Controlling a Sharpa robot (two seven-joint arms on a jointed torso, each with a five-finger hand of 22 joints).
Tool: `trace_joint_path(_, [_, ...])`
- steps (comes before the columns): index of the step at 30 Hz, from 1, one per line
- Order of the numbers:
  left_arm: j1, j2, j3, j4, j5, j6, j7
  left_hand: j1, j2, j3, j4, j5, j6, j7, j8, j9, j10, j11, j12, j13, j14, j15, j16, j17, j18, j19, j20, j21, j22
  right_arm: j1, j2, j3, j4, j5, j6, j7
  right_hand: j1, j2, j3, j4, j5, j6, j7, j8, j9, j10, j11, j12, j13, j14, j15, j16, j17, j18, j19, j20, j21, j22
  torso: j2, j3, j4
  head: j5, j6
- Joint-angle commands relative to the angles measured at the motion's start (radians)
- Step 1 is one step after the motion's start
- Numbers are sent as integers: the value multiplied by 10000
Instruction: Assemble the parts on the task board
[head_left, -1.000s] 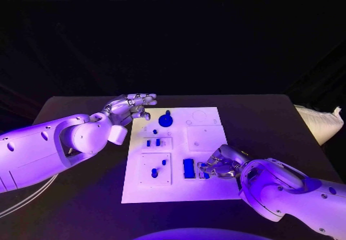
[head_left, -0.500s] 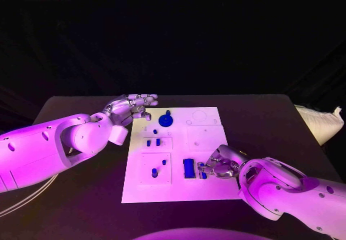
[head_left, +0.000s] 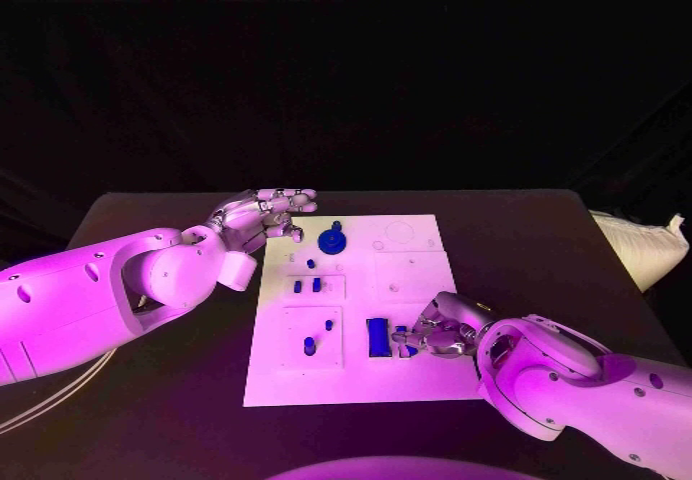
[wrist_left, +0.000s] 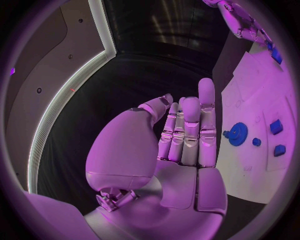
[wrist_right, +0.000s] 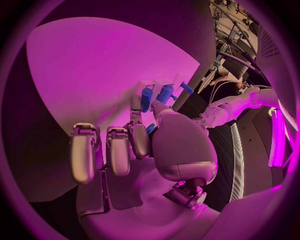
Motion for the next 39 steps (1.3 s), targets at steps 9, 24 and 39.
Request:
trace_joint_path(9, [4,15,6,21,-46,229,4,-41,47,-29,-27,40,-56,0,65,-4,-76,-12,63,-13,-86,2,-40,-32,182,-80,27,-56,-21,-8,43,-3,48,-274,253,-10,-45,43,-681,372,-462,-100,-29,106,161,638,-101,123,1511,927,-61,78,2031,-173,498,-76,81,1215,3,5,-9,2,-5])
trace_joint_path(24, [4,-4,6,6,-46,249,-5,-56,59,-35,-20,41,-58,2,69,-4,-88,-9,74,-14,-104,6,-51,-71,181,-85,30,-63,-26,-11,-269,-2,395,-631,-42,47,-812,617,-1773,434,-391,-66,-87,281,423,706,-153,356,1643,947,-104,140,2129,-202,550,-114,170,1342,-7,4,-13,27,15])
trace_joint_path(39, [3,-23,4,3,-46,251,-15,-56,59,-35,-20,41,-58,2,69,-4,-88,-9,74,-14,-104,6,-51,-71,181,-85,30,-63,-26,-12,-665,1,552,-993,322,224,553,539,-2166,56,-443,-196,-74,324,579,684,-140,233,1623,939,-95,119,2099,-194,531,-107,142,1322,0,7,-5,-7,32])
